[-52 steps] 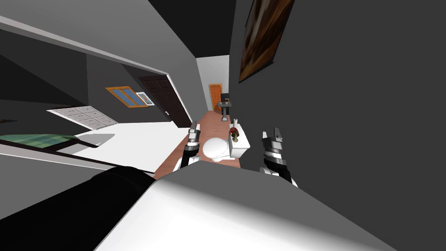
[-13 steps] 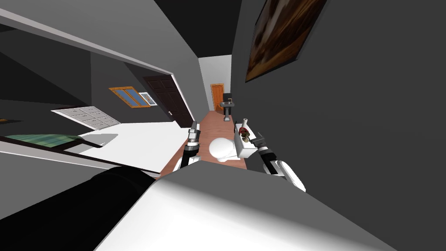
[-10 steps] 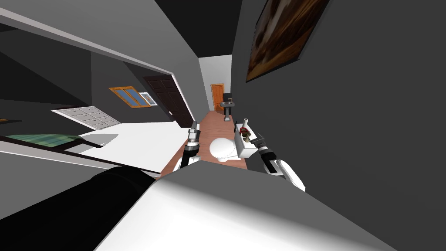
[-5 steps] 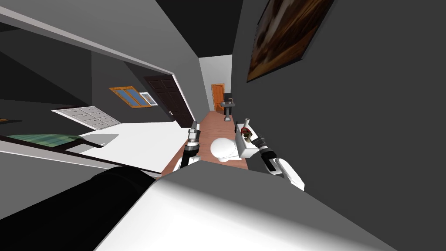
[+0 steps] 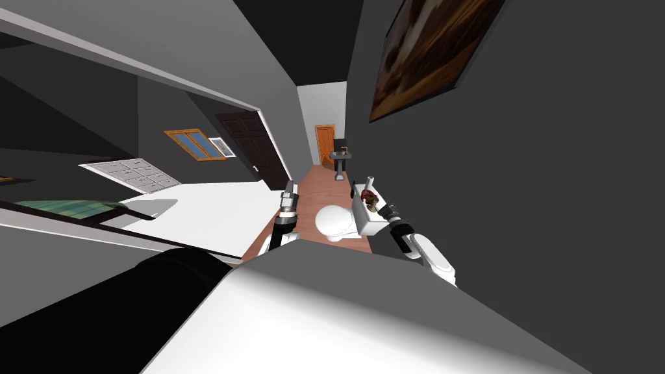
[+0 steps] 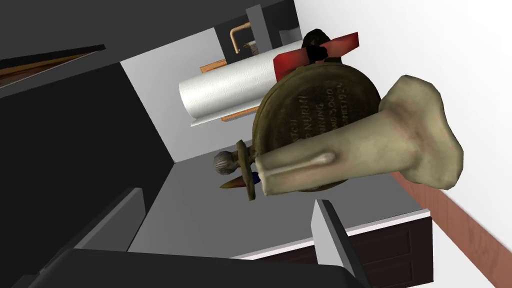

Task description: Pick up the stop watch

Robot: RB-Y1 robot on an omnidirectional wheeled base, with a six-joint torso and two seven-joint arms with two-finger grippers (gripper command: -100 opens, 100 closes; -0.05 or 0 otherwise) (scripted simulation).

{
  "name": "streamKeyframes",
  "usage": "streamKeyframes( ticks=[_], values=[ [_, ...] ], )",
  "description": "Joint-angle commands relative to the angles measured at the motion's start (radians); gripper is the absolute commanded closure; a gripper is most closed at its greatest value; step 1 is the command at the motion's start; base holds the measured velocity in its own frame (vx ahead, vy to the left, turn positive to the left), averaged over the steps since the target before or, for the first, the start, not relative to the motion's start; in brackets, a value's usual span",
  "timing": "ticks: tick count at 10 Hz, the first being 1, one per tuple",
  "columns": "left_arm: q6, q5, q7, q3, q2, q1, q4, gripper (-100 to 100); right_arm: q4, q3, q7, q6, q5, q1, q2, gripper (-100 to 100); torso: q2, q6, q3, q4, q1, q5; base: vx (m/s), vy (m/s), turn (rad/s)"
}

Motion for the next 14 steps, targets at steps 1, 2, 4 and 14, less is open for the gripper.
streamKeyframes(
  ticks=[1,2,4,14],
  values=[
    [0.000,0.000,0.000,0.000,0.000,0.000,0.000,0,0.010,-0.001,0.028,0.006,0.018,-0.007,-0.008,-100,0.000,0.000,0.000,0.000,0.000,0.000,-0.004,0.032,-0.003],
    [0.000,0.000,0.000,0.000,0.000,0.000,0.000,0,0.022,-0.002,0.055,0.013,0.044,-0.015,-0.021,-100,0.000,0.000,0.000,0.000,-0.001,0.000,-0.002,0.021,0.002],
    [0.000,0.000,0.000,0.000,0.000,0.000,0.000,0,0.039,-0.002,0.100,0.024,0.086,-0.027,-0.042,-100,0.000,0.000,0.000,0.000,-0.001,0.000,-0.001,0.031,0.001],
    [0.000,0.000,0.000,0.000,0.000,0.000,0.000,0,0.050,-0.002,0.130,0.030,0.115,-0.036,-0.057,100,0.000,0.000,0.000,0.000,-0.003,-0.001,-0.001,0.009,0.000]
  ],
)
